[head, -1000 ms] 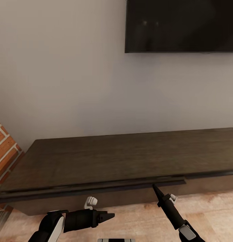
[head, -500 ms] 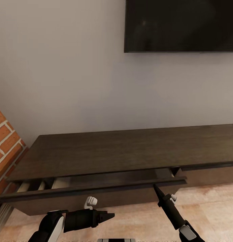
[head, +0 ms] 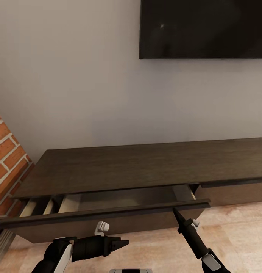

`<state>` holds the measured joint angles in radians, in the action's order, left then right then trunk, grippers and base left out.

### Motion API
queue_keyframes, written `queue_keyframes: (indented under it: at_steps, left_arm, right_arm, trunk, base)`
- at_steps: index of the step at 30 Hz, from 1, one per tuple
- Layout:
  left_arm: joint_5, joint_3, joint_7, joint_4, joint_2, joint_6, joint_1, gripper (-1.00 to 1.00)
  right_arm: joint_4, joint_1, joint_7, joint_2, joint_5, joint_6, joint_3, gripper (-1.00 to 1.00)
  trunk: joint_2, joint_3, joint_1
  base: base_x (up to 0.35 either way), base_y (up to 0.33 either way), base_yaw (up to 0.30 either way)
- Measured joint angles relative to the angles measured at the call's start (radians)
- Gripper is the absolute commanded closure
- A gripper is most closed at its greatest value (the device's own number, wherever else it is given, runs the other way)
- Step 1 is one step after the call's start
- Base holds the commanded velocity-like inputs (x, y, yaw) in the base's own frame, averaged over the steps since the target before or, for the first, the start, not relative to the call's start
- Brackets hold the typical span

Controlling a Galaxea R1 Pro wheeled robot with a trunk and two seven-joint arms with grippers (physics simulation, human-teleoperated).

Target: Place each of the two pumpkins and all three candles from the living room inside a cabinet in the living room (use any cabinet), then make sure every cabinet is closed, and position the cauldron so it is next to a table in the living room.

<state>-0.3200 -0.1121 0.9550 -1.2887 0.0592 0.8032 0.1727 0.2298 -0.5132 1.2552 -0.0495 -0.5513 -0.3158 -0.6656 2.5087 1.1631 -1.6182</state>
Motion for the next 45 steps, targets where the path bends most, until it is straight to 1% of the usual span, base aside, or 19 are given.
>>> queue_keyframes:
  at_steps: [11,17,25,38,45]
  left_arm:
    - [0.000,0.000,0.000,0.000,0.000,-0.001,0.000,-1.00]
    - [0.000,-0.001,0.000,-0.001,0.000,-0.001,0.000,-1.00]
    - [0.000,0.000,0.000,0.000,0.000,-0.001,0.000,-1.00]
    - [0.000,0.000,0.000,0.000,0.000,-0.001,0.000,-1.00]
    - [0.000,0.000,0.000,0.000,0.000,-0.002,0.000,-1.00]
  right_arm:
    - [0.000,0.000,-0.001,0.000,-0.001,-0.001,-0.007,1.00]
    - [0.001,0.000,-0.003,-0.001,-0.003,-0.002,-0.014,1.00]
    - [0.000,0.000,-0.001,-0.009,-0.002,-0.003,-0.010,1.00]
    - [-0.001,0.000,0.000,-0.012,-0.001,-0.003,-0.008,1.00]
    - [-0.001,0.000,0.000,-0.014,-0.001,-0.003,-0.010,1.00]
  trunk:
    - [0.000,0.000,0.000]
    - [0.000,0.000,0.000]
    - [0.000,0.000,0.000]
    - [0.000,0.000,0.000]
    - [0.000,0.000,0.000]
  base:
    - [-0.108,0.000,0.000]
    - [-0.248,0.000,0.000]
    - [-0.234,0.000,0.000]
    - [-0.031,0.000,0.000]
    - [-0.158,0.000,0.000]
